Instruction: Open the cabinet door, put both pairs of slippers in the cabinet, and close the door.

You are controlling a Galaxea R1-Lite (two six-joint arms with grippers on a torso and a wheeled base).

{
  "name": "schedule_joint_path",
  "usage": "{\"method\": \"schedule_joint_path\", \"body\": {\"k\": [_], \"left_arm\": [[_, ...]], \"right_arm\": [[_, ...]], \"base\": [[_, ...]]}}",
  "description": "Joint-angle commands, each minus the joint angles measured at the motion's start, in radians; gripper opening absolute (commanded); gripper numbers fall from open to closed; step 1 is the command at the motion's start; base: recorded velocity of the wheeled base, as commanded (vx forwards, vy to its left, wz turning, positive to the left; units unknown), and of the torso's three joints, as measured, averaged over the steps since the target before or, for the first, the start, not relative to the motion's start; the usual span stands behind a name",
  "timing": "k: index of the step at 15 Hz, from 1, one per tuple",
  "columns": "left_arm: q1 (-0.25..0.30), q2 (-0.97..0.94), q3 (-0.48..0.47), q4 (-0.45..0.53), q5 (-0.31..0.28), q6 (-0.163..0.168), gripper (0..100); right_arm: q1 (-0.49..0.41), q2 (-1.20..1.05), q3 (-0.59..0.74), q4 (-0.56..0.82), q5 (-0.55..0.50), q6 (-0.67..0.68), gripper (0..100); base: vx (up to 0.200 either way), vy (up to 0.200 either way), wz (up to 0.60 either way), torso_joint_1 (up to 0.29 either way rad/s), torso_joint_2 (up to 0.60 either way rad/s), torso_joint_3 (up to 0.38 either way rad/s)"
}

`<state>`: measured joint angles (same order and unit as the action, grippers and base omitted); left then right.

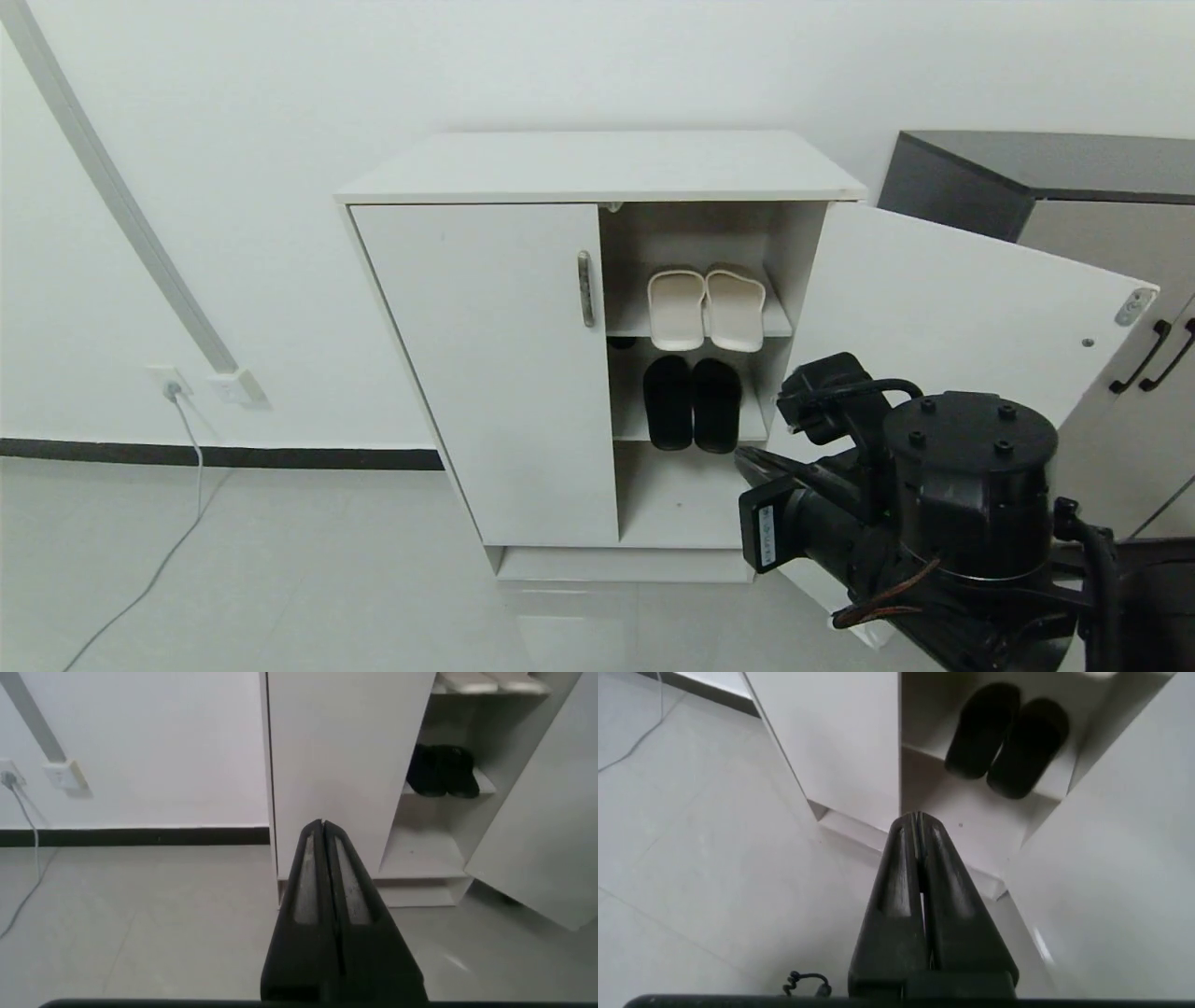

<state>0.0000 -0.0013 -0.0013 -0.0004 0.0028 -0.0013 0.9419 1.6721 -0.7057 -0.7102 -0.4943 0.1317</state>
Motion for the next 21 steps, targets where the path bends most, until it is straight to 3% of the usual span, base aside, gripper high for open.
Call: {"method": "schedule_joint_path", "body": {"k": [1,21], "left_arm": [[0.000,0.001,0.000,-0.001,0.000,0.000,0],[0.002,0.001,0.000,-0.001,0.000,0.000,0]], "right_arm": [[0.000,0.001,0.000,0.000,0.000,0.000,0],[-0.002,0.000,0.003,-0.002,0.002,-0.004,0]], "base": [[0.000,0.000,0.00,0.149,-0.47,-0.320],[0.000,0.000,0.00,0.210,-0.53,-0.318]]}}
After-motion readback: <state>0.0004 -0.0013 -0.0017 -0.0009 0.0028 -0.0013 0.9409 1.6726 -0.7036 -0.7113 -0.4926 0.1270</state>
